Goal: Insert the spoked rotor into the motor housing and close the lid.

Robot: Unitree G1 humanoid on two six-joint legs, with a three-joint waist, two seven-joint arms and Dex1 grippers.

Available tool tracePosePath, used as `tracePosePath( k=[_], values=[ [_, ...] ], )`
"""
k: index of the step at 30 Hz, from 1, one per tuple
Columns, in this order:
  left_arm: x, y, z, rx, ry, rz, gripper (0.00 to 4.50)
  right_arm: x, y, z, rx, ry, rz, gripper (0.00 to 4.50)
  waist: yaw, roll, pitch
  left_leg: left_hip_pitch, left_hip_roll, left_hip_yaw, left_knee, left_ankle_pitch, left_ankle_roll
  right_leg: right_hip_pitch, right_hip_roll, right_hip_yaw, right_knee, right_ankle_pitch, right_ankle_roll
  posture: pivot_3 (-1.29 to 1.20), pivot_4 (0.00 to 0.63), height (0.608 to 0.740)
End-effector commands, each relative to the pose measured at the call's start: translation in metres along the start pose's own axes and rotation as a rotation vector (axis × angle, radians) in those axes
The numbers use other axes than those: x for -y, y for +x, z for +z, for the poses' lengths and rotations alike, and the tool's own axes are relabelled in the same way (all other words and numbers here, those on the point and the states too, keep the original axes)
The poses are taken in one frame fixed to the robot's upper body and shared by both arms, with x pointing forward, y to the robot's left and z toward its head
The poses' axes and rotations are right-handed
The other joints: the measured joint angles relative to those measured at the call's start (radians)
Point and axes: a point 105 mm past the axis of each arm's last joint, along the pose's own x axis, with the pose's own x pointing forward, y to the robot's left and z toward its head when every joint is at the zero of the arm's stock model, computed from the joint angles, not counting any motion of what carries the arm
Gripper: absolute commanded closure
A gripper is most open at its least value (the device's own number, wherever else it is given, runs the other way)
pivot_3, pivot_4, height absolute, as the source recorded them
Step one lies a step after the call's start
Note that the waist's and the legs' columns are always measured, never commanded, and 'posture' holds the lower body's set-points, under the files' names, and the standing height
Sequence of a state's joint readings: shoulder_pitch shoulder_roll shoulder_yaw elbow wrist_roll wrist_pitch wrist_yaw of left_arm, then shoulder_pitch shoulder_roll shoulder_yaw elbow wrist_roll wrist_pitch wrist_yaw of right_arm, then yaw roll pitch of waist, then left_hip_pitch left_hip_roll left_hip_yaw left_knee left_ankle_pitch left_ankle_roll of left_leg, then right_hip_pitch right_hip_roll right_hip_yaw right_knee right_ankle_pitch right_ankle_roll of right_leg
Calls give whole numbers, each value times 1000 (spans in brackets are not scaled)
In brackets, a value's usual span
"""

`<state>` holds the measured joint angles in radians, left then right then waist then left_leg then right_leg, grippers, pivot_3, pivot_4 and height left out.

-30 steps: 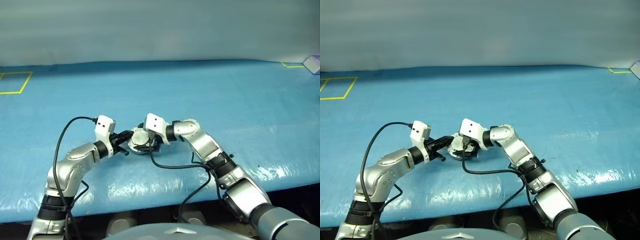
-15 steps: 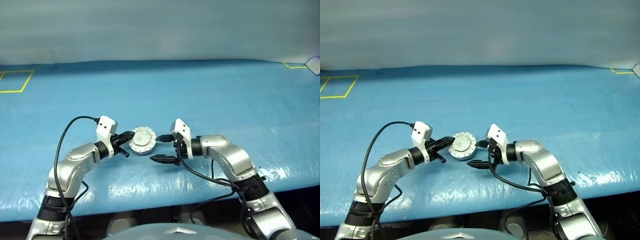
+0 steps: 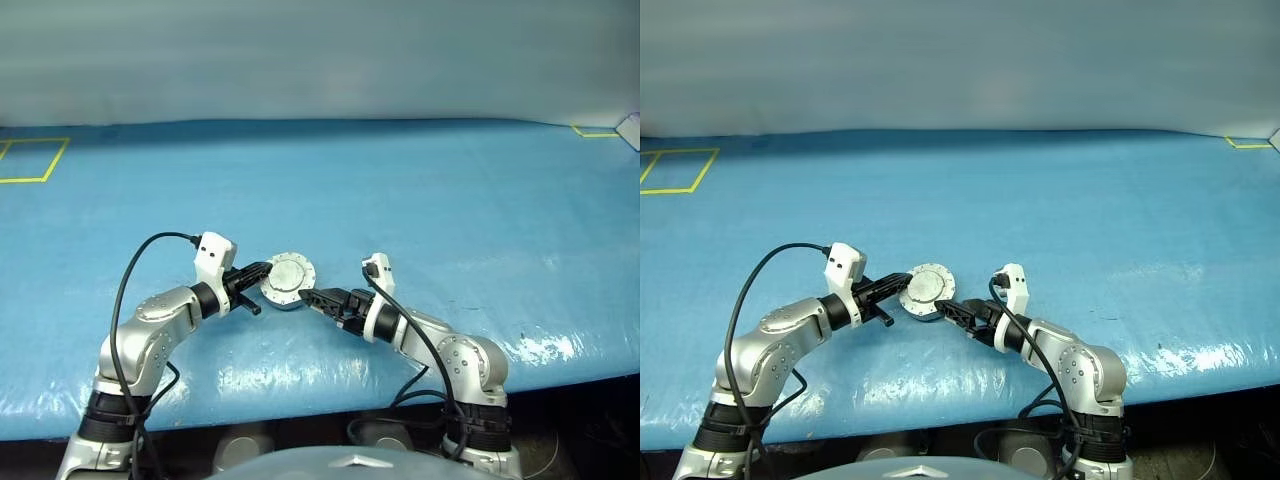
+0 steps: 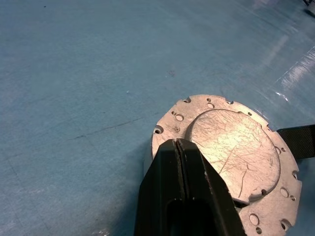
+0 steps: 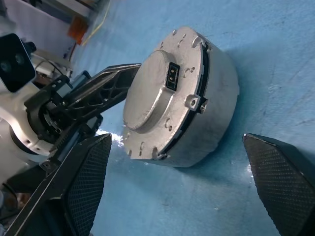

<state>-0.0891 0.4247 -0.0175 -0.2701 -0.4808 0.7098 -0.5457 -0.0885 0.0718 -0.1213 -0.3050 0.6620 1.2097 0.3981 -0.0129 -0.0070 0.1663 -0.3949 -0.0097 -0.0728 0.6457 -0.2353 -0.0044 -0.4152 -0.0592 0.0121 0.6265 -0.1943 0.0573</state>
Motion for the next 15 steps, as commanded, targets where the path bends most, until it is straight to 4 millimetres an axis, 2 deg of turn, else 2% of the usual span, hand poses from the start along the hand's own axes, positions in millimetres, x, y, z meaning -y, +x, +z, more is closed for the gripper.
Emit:
tracePosePath(
  k=[1, 9, 12, 15],
  values=[
    [4, 1, -14, -48, -21, -17, 4500, -7, 4, 1, 22, 76, 46, 13, 0, 0, 0, 0, 0, 0, 0, 0, 0, 0, 0, 0, 0, 0, 0, 0, 150, 740],
    [3, -2, -16, -49, -24, -6, 4500, -20, 17, -4, 41, 210, 115, 13, -8, 0, 0, 0, 0, 0, 0, 0, 0, 0, 1, 0, 0, 0, 0, 0, 150, 740],
    [2, -1, -17, -54, -23, -1, 4500, -22, 21, -7, 48, 241, 122, 608, -9, 0, 0, 0, 0, 0, 0, 0, 0, 1, 1, 0, 0, 0, 0, 0, 150, 740],
    [2, -1, -16, -53, -23, -1, 4500, -25, 23, -10, 45, 264, 137, 1634, -9, 0, 0, 0, 0, 0, 0, 0, 0, 0, 0, 0, -1, 0, 0, 0, 150, 740]
  ],
)
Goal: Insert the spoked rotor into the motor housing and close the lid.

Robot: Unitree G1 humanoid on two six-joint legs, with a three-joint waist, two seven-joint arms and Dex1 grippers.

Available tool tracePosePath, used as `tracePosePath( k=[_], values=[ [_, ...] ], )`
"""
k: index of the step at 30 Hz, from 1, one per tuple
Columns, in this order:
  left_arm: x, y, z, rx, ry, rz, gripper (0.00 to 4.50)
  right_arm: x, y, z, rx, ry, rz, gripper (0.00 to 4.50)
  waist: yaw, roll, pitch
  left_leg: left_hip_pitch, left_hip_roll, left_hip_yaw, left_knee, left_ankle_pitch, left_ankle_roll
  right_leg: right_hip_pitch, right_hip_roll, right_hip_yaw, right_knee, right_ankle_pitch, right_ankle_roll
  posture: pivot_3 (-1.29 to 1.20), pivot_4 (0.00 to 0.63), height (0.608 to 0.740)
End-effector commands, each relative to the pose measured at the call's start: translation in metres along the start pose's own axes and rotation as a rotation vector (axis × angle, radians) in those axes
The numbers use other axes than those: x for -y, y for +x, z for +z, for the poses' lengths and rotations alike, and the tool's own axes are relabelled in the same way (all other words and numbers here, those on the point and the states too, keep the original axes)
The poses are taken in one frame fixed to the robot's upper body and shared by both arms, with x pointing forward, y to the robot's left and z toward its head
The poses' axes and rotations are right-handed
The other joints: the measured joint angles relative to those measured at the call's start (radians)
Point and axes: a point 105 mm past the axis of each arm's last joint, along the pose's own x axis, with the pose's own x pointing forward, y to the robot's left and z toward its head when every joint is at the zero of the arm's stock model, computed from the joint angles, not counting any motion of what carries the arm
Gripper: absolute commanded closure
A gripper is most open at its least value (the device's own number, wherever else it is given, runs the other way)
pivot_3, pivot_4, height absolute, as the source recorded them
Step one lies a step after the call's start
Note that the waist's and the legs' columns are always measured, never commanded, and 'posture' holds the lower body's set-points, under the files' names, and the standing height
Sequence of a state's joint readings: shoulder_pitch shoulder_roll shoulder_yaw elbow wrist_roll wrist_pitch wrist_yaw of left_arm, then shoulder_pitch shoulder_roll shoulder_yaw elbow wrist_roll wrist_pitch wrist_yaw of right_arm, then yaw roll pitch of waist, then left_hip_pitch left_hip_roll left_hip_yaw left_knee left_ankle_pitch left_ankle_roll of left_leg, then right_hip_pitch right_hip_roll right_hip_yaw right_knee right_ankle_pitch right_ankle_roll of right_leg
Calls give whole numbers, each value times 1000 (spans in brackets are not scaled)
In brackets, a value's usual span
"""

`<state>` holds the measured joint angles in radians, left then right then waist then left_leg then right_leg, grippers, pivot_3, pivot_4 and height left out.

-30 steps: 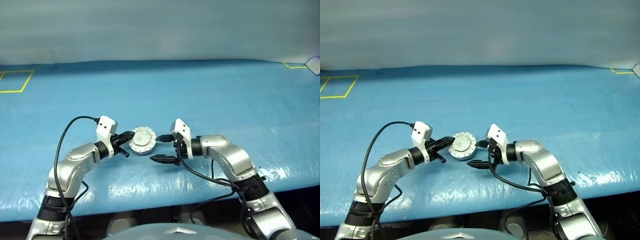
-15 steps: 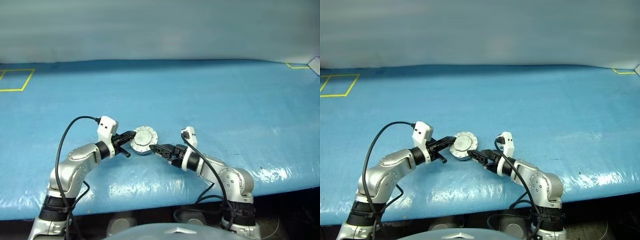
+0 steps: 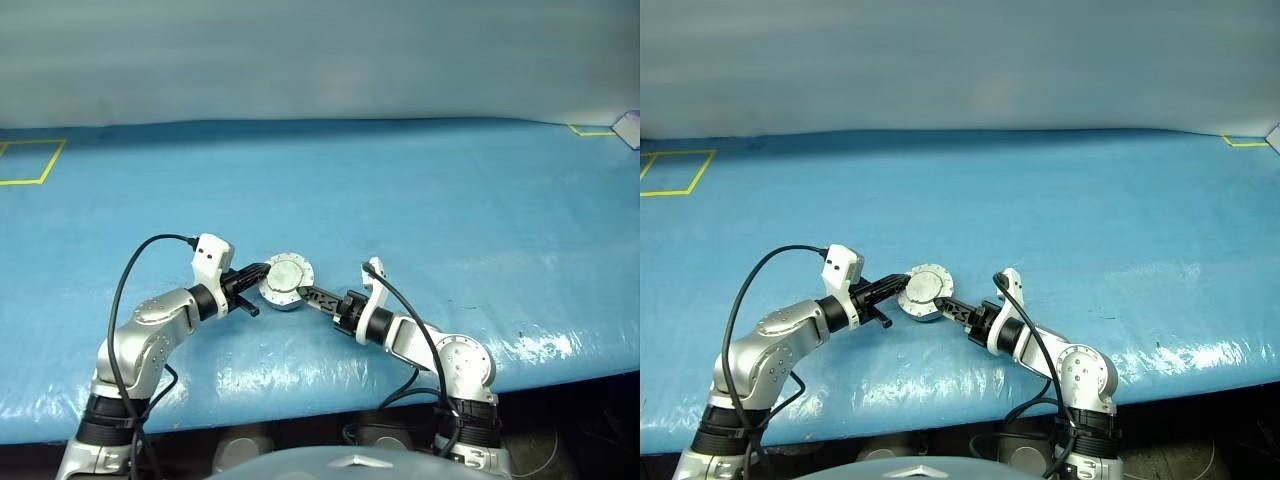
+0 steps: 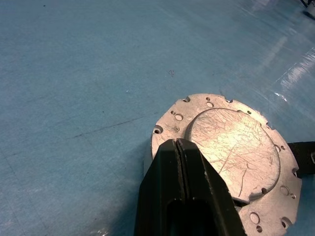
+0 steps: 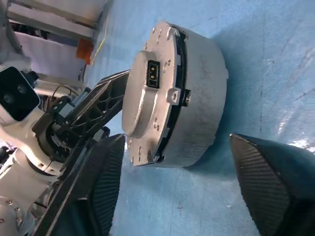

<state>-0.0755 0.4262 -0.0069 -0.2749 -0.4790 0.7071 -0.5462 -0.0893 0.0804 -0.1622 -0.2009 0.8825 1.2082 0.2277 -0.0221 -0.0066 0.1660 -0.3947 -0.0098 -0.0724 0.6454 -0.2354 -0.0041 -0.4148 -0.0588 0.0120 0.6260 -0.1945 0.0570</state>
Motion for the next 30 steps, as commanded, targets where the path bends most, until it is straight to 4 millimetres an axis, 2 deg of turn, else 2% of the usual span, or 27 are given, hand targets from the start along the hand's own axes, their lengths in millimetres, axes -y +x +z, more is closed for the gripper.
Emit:
tracePosePath(
  k=[1, 4, 10, 17, 21, 24, 30],
  values=[
    [3, 2, -15, -54, -20, -12, 4500, -32, 20, -11, 19, 93, 143, 1933, 0, 0, 0, 0, 0, 0, 0, 0, 0, 0, 0, 0, 0, 0, 0, 0, 150, 740],
    [3, 1, -15, -58, -18, -9, 4500, -33, 24, -13, 25, 129, 154, 2911, -2, 0, 0, 0, 0, 0, 0, 0, 0, 0, 0, 0, 0, 0, 0, 0, 150, 740],
    [2, 0, -16, -65, -17, -4, 4500, -39, 29, -11, 53, 197, 201, 2911, -8, 1, -1, 1, 1, 0, 1, 0, 0, 0, 1, 0, 1, 0, 0, 0, 150, 740],
    [1, -1, -16, -67, -17, 0, 4500, -43, 29, -9, 73, 191, 236, 2911, -14, 1, -1, 0, 1, 0, 0, 0, 0, 0, 1, 0, 0, 0, 0, 0, 150, 740],
    [1, -1, -17, -69, -19, 1, 4500, -40, 30, -8, 83, 217, 220, 1969, -14, 1, -1, 0, 1, 0, 0, 0, 0, 0, 1, 0, 0, 0, 0, 0, 150, 740],
    [1, -1, -18, -72, -18, 2, 4500, -36, 32, -9, 82, 226, 197, 949, -13, 1, -1, 0, 1, 0, -1, 0, 0, 0, 1, 0, 0, 0, 0, 0, 150, 740],
    [1, -1, -18, -78, -11, 4, 4500, -37, 32, -7, 94, 251, 219, 949, -13, 1, -1, 0, 1, 0, 0, 0, 0, 0, 1, 0, 0, 0, 0, 0, 150, 740]
  ],
)
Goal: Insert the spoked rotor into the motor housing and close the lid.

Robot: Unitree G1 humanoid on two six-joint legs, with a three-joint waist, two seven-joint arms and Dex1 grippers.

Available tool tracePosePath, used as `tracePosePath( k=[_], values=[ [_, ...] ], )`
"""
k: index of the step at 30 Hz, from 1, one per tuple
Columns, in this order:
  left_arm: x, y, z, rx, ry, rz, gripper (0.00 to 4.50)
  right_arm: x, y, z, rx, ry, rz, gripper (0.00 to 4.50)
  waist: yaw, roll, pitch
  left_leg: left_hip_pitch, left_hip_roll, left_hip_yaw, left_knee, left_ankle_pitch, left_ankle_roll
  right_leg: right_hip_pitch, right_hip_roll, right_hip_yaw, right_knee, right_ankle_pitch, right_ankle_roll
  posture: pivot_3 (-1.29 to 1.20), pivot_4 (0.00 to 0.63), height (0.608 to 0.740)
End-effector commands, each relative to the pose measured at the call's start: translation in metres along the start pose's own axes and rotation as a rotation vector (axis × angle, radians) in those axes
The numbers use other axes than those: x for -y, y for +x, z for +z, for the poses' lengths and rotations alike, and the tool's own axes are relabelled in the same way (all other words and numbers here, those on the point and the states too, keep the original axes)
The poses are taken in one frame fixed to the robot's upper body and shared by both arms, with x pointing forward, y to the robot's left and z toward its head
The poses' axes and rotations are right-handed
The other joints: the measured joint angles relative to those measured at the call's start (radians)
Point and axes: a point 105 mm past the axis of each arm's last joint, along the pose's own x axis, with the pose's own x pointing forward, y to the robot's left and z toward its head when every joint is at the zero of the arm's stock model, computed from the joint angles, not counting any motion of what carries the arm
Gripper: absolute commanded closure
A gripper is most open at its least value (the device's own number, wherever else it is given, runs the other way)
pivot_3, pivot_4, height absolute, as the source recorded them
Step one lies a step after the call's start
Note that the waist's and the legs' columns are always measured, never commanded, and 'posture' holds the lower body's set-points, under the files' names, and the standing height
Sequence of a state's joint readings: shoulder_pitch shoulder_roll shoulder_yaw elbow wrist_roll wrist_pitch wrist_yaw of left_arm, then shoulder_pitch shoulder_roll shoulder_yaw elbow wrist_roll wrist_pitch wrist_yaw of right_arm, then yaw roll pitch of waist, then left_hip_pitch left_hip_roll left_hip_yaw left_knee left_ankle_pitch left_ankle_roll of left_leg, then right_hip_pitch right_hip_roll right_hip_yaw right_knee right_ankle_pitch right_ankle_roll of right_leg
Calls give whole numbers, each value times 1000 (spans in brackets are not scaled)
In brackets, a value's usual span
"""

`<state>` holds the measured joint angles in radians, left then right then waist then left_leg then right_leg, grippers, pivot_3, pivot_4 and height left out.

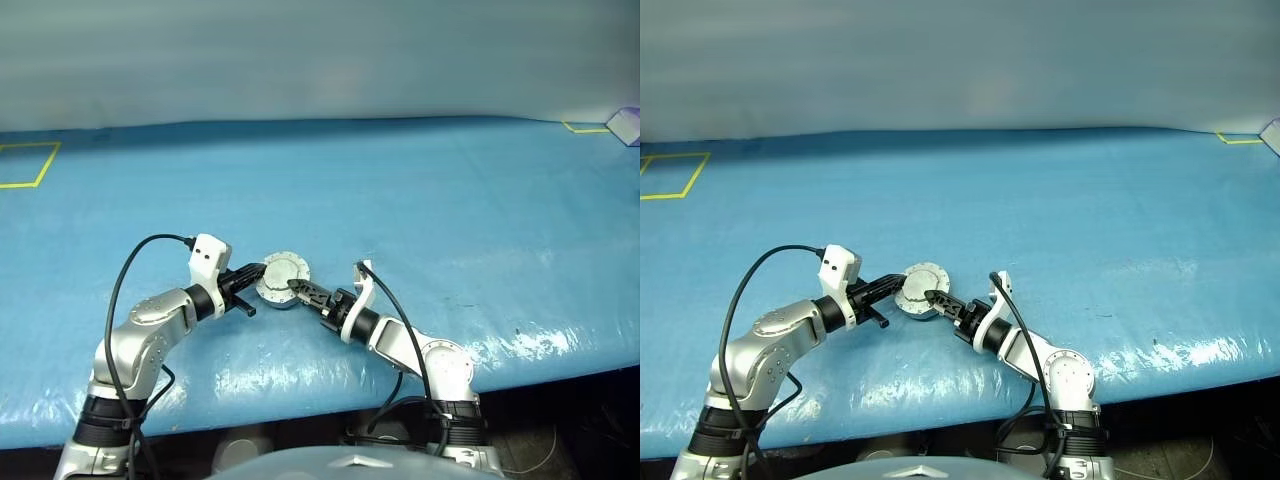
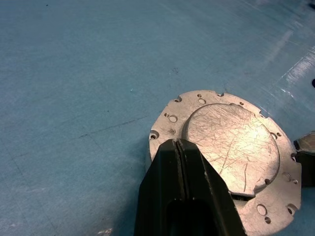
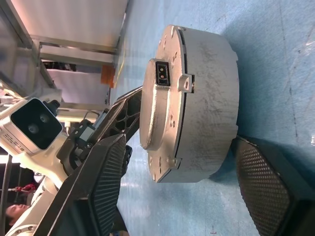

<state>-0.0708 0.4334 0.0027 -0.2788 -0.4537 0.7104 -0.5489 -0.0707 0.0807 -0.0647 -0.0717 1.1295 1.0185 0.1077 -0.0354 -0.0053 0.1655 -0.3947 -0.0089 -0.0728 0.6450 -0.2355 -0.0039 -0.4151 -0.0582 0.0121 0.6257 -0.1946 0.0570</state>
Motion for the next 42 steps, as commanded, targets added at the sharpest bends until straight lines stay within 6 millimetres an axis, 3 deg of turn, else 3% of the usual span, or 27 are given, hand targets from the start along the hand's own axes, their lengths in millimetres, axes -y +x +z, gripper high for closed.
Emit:
tracePosePath(
  k=[1, 4, 10, 18, 23, 26, 32, 37, 38, 42],
  values=[
    [5, 2, -17, -66, -29, -19, 4500, -29, 17, -8, 26, 88, 143, 949, 0, 0, 0, 0, 0, 0, 0, 0, 0, 0, 0, 0, 0, 0, 0, 0, 150, 740],
    [5, 1, -18, -67, -31, -17, 4500, -27, 17, -9, 21, 97, 135, 1556, 0, 0, 0, 0, 0, 0, 0, 0, 0, 0, 0, 0, 0, 0, 0, 0, 150, 740],
    [5, 1, -19, -68, -35, -16, 4500, -31, 15, -15, -19, 111, 155, 3324, 0, 0, 0, 0, 0, 0, 0, 0, 0, 0, 0, 0, 0, 0, 0, 0, 150, 740],
    [4, -1, -14, -32, -50, -7, 4500, -24, 11, -22, -70, 95, 92, 3333, -1, 0, 0, 0, 0, 0, -1, 0, 0, -1, 0, 0, 0, 0, 0, 0, 150, 740],
    [11, -13, 21, 121, -98, -25, 4500, -29, 10, 0, 12, 103, 116, 3333, -3, 1, 1, -2, 1, -1, -1, 0, 0, -2, 0, 0, 0, 0, 0, 0, 150, 740],
    [13, -27, 30, 196, -154, -11, 3946, -36, 8, 12, 59, 99, 138, 3333, -2, -1, 2, -8, 1, -1, 0, 0, 0, -7, 1, 0, 0, 0, 0, 0, 150, 740],
    [7, -46, 11, 263, -429, 105, 1947, -46, 5, 27, 111, 102, 171, 3333, -2, -1, 2, -15, 0, 0, 1, 0, 0, -14, 1, 1, 0, 3, 4, 0, 150, 740],
    [14, -52, 8, 418, -702, 98, 236, -53, 3, 45, 171, 94, 195, 3333, -1, -2, 4, -17, 0, -1, 4, 0, 0, -14, 2, 1, 0, 2, 2, 0, 150, 740],
    [17, -51, 7, 445, -768, 84, 2, -57, 2, 49, 180, 88, 207, 3333, 0, -2, 4, -17, 0, 0, 4, 0, 0, -14, 2, 1, 0, 2, 2, 0, 150, 740],
    [35, -41, 6, 520, -994, -13, 0, -69, 2, 56, 185, 60, 240, 3333, -1, -3, 4, -17, 0, 0, 6, 0, 0, -13, 2, 1, 0, 2, 3, 0, 150, 740]
  ],
)
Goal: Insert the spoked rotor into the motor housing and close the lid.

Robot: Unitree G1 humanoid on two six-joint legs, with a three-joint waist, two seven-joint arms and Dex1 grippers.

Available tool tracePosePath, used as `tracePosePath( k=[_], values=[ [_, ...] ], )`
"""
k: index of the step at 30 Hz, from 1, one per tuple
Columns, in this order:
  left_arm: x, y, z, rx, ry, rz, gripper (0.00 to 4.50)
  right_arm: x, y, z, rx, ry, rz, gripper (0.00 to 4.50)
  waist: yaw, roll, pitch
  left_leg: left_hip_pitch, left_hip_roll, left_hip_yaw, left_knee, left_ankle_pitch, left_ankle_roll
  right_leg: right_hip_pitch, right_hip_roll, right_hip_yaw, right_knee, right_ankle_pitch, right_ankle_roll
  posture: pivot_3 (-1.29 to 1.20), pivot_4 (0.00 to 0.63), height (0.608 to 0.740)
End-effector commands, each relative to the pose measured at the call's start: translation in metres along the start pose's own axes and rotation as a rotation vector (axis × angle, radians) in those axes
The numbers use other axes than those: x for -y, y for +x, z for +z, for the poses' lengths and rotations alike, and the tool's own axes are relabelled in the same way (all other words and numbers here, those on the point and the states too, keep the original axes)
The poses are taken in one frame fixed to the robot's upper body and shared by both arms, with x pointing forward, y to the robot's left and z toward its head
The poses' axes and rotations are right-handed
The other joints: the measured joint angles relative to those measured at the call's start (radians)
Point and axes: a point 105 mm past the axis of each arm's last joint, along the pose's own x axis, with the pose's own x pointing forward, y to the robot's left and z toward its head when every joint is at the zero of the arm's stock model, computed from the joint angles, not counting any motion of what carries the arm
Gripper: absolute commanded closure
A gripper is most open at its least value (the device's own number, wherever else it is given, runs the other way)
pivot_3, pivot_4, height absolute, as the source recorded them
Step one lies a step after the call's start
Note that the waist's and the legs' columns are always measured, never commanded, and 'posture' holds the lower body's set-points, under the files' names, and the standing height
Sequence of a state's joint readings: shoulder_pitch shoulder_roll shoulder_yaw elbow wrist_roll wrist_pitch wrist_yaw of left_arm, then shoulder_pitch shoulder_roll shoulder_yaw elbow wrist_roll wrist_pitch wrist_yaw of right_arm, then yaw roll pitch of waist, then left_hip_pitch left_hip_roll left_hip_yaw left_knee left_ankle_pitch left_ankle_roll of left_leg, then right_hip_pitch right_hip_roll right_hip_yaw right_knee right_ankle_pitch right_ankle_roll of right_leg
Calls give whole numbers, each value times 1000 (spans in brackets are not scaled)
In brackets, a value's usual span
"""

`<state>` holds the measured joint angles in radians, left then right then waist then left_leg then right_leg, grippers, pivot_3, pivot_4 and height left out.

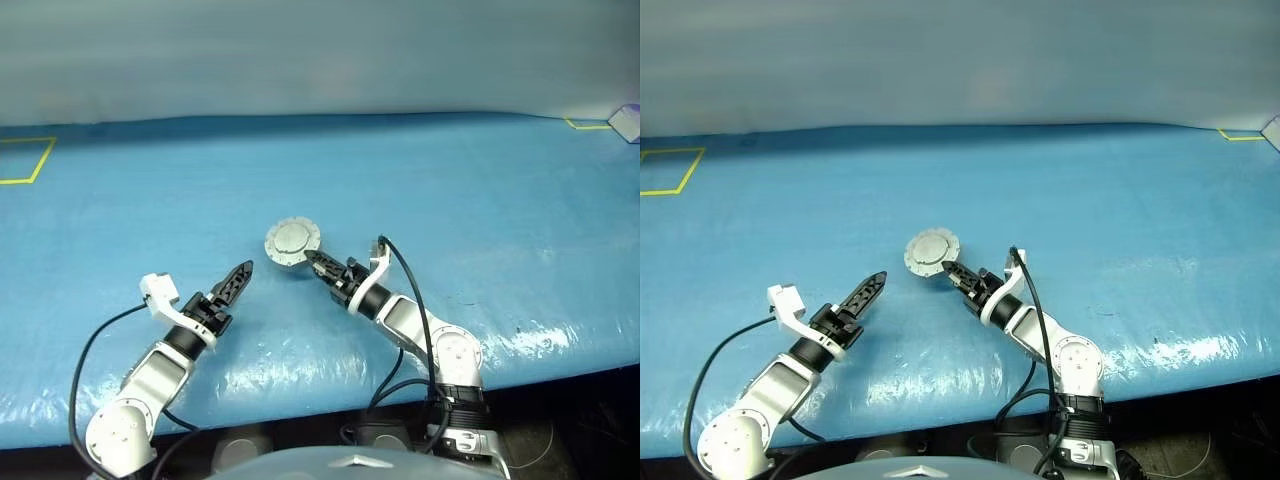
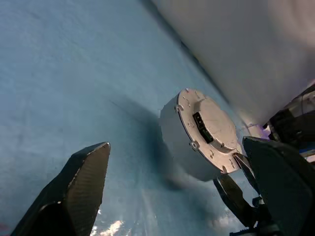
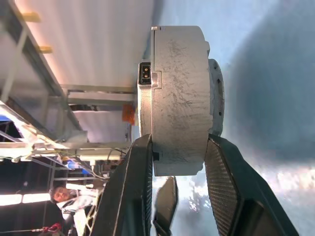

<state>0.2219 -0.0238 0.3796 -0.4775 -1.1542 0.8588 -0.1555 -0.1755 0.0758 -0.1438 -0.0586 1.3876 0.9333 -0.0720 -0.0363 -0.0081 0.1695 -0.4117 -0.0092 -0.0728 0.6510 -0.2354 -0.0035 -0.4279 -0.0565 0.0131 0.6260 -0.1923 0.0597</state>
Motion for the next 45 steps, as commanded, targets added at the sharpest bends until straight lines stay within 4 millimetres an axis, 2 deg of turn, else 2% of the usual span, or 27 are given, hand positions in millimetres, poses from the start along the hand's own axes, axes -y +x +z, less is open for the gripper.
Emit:
tracePosePath(
  k=[1, 6, 11, 17, 21, 24, 28, 35, 38, 42, 45],
  values=[
    [18, 3, -8, 48, -195, -93, 0, -44, 7, 6, 24, -20, 172, 3333, 0, 0, 0, 0, 0, 0, 0, 0, 0, 0, 0, 0, 0, 0, 0, 0, 150, 740],
    [30, 5, -16, 89, -396, -197, 0, -56, 7, 3, 1, -32, 204, 3333, -1, 0, 0, 0, 1, -1, -2, 0, 0, -1, 2, 0, 1, -1, -2, 0, 150, 740],
    [35, 9, -20, 95, -498, -247, 0, -66, 5, -5, -30, -32, 230, 3333, -1, 0, 0, 0, 0, 0, -1, 0, 0, -1, 1, 1, 0, 0, -2, 0, 150, 740],
    [36, 12, -23, 101, -544, -279, 0, -71, 2, -25, -104, -19, 235, 3333, -1, 0, 0, 0, 0, -1, -1, 0, 0, -1, 2, 1, 1, -1, -2, 0, 150, 740],
    [41, 12, -17, 133, -533, -338, 0, -69, -2, -43, -174, -14, 218, 3333, -1, 0, 0, 0, 0, -1, -1, 0, 0, -1, 2, 1, 0, -1, -2, 0, 150, 740],
    [44, 12, -14, 148, -536, -380, 0, -68, -4, -49, -205, -14, 211, 3333, -1, 0, 0, 0, 0, 0, 0, 0, 0, 0, 2, 1, 0, -1, -2, 0, 150, 740],
    [39, 14, -13, 148, -555, -360, 0, -66, -7, -53, -228, -8, 201, 3333, 0, 0, 0, 0, 0, -1, 0, 0, 0, 0, 2, 1, 1, -1, -2, 0, 150, 740],
    [22, 28, -12, 200, -620, -219, 0, -63, -13, -56, -241, -44, 181, 3333, 0, 0, 0, 0, 0, -1, 0, 0, 0, 0, 2, 1, 1, -1, -2, 0, 150, 740],
    [23, 30, -17, 181, -650, -202, 623, -61, -14, -55, -224, -62, 167, 3333, 0, 0, 0, 0, 0, -1, 0, 0, 0, 0, 2, 1, 1, 0, -2, 0, 150, 740],
    [39, 27, -29, 102, -656, -245, 1959, -60, -15, -56, -218, -58, 172, 3333, 0, 0, 0, 0, 0, -1, 0, 0, 0, 0, 2, 1, 1, 0, -2, 0, 150, 740],
    [46, 26, -34, 62, -658, -262, 2081, -60, -14, -56, -216, -57, 176, 3333, 0, 0, 0, 0, 0, -1, 0, 0, 0, 0, 2, 1, 1, 0, -2, 0, 150, 740]
  ],
)
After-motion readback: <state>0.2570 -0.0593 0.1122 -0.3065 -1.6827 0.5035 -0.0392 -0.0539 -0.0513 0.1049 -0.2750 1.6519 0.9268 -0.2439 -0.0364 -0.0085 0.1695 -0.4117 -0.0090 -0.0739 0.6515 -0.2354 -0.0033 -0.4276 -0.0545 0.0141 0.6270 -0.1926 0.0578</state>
